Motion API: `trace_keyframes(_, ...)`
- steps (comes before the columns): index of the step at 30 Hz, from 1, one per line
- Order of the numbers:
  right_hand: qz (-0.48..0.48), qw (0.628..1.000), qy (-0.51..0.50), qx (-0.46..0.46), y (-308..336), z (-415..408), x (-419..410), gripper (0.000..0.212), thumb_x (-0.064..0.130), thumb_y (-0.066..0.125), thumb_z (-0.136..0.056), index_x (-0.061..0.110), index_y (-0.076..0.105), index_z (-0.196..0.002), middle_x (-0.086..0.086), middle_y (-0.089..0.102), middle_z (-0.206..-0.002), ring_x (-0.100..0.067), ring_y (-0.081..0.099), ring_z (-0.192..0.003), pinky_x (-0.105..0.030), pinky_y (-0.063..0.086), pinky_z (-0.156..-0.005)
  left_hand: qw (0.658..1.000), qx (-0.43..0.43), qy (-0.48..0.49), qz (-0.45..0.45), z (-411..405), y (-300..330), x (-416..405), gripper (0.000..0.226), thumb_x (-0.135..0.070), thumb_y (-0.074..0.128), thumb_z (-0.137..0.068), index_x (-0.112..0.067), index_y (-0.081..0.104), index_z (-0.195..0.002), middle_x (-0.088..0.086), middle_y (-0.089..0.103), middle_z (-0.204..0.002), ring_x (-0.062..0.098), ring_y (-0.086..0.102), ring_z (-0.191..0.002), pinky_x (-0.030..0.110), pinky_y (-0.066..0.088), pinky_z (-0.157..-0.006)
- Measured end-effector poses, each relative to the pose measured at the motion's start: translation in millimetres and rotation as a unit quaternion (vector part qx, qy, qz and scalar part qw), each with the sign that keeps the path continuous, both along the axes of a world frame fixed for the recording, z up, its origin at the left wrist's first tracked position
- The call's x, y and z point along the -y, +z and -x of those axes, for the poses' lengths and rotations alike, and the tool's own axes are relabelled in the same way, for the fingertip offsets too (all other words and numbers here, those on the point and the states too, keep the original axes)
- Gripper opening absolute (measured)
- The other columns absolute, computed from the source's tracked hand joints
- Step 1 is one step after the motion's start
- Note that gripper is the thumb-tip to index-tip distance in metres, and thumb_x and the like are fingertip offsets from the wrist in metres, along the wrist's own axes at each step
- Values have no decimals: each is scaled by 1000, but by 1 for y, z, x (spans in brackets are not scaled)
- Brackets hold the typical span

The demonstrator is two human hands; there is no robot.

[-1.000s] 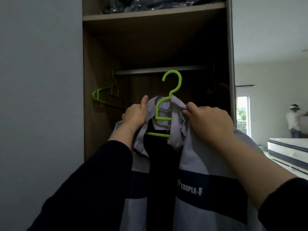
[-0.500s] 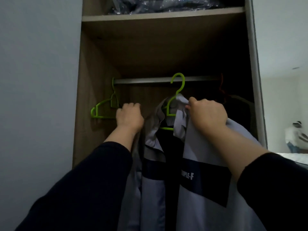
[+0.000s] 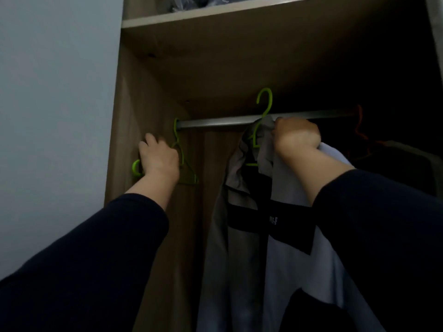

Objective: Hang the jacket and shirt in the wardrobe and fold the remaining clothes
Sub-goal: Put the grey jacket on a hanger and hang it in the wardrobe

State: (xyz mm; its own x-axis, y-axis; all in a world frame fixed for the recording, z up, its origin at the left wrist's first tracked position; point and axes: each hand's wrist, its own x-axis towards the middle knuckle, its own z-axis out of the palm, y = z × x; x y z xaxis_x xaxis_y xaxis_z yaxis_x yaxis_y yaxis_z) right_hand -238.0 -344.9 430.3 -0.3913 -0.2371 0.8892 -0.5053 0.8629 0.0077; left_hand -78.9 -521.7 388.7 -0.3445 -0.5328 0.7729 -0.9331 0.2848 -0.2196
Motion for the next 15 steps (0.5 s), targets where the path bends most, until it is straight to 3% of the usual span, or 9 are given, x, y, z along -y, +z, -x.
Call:
trace_keyframes(3,1,1000,5,24,8,1,12,31,13,40,-99,10,56,-125,-13,57,-126,-32,57,-114,-35,43,-76,999,-20,-25,-5,3,0,3,37,-18,49,-93,-12,50,-130,11,48,-123,29,49,-106,34,39,-69)
trace_keyframes(6,-5,999,10,46,-3,5,27,29,14,40,-99,11,60,-120,-12,62,-120,-30,60,-110,-32,42,-72,992,-80,-92,-45,6,-2,8,42,-9,42,-95,-8,38,-136,14,55,-117,29,57,-100,35,41,-64)
trace_keyframes(10,-20,997,1,69,-25,16,41,28,13,43,-97,13,59,-120,-10,64,-115,-26,63,-104,-30,41,-67,962,-165,-167,-138,12,-7,5,27,-3,38,-95,-2,61,-109,11,60,-95,25,55,-81,34,44,-67)
trace_keyframes(15,-23,997,-12,66,-23,14,42,31,11,42,-96,11,56,-125,-10,63,-118,-27,62,-107,-31,41,-69,920,-244,-240,-189,15,-2,-6,22,-2,42,-94,-2,63,-98,10,57,-90,26,56,-83,32,46,-70)
